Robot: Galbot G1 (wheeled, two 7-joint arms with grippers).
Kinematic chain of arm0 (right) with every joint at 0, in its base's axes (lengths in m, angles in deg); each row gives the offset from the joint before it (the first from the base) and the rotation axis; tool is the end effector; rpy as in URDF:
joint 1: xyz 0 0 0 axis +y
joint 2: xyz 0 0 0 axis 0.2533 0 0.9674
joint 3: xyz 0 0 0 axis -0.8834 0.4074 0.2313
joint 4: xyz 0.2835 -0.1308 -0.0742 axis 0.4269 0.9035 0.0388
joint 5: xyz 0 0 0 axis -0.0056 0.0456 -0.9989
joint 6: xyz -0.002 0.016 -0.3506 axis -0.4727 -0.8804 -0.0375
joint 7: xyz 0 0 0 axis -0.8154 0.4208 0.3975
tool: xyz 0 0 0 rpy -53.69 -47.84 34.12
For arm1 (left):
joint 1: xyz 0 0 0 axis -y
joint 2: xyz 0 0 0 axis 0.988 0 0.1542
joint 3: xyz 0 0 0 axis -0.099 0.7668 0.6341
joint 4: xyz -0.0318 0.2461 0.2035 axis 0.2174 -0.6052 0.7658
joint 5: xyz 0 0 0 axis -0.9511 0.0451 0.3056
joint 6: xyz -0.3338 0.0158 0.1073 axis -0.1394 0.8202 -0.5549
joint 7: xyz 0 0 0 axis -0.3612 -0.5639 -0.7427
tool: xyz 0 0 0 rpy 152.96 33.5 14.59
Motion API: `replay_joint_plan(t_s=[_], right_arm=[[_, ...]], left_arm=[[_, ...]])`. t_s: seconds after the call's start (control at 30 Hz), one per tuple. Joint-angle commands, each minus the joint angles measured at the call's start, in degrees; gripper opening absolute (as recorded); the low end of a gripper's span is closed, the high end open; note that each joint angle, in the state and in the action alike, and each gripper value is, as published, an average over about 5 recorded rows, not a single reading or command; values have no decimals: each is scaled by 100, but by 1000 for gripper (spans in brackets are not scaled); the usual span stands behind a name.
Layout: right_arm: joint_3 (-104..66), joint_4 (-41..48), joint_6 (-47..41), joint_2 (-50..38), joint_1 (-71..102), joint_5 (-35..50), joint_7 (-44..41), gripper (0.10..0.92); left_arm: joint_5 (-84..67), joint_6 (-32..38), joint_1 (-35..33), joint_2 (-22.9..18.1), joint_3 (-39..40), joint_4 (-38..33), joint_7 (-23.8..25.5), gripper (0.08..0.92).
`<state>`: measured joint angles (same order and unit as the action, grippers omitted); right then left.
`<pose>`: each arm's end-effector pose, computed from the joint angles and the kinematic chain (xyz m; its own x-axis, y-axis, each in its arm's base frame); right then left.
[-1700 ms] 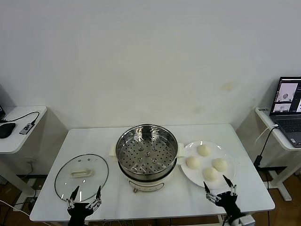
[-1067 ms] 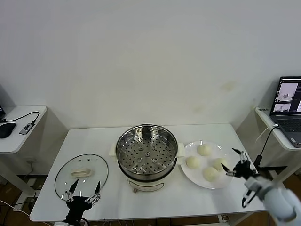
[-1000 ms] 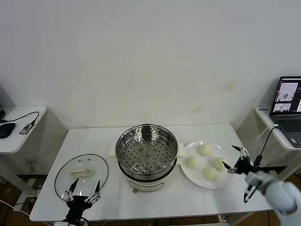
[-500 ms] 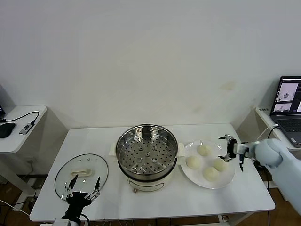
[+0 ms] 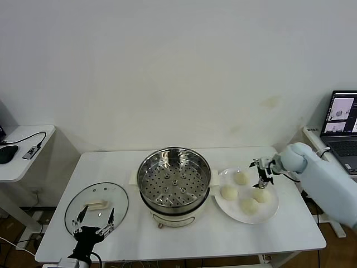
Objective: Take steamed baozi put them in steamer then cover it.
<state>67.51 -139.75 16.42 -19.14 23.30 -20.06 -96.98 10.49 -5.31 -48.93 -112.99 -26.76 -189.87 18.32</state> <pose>0.5208 -0.1399 -0.2052 -0.3379 -0.1486 0.9294 -0.9344 -0.0650 -0.3501 0.1472 0.0819 -0.2994 -0.9844 -0.0213 0.1749 0.0125 0.9817 0.1898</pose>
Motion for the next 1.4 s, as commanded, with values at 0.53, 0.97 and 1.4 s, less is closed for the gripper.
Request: replay_joint_plan(t_s=[0.53, 0.97, 1.4], right_arm=[[456, 1545, -174, 1225, -469, -459, -48, 822], [449, 1586, -329, 1264, -440, -526, -89, 667], [620, 1193, -369, 927, -585, -186, -159, 454]], left_arm=[[-34, 31, 63, 11, -51, 105, 11, 823], [-29, 60, 95, -3, -39, 184, 10, 823], [-56, 54, 86, 13, -82, 168, 17, 823]])
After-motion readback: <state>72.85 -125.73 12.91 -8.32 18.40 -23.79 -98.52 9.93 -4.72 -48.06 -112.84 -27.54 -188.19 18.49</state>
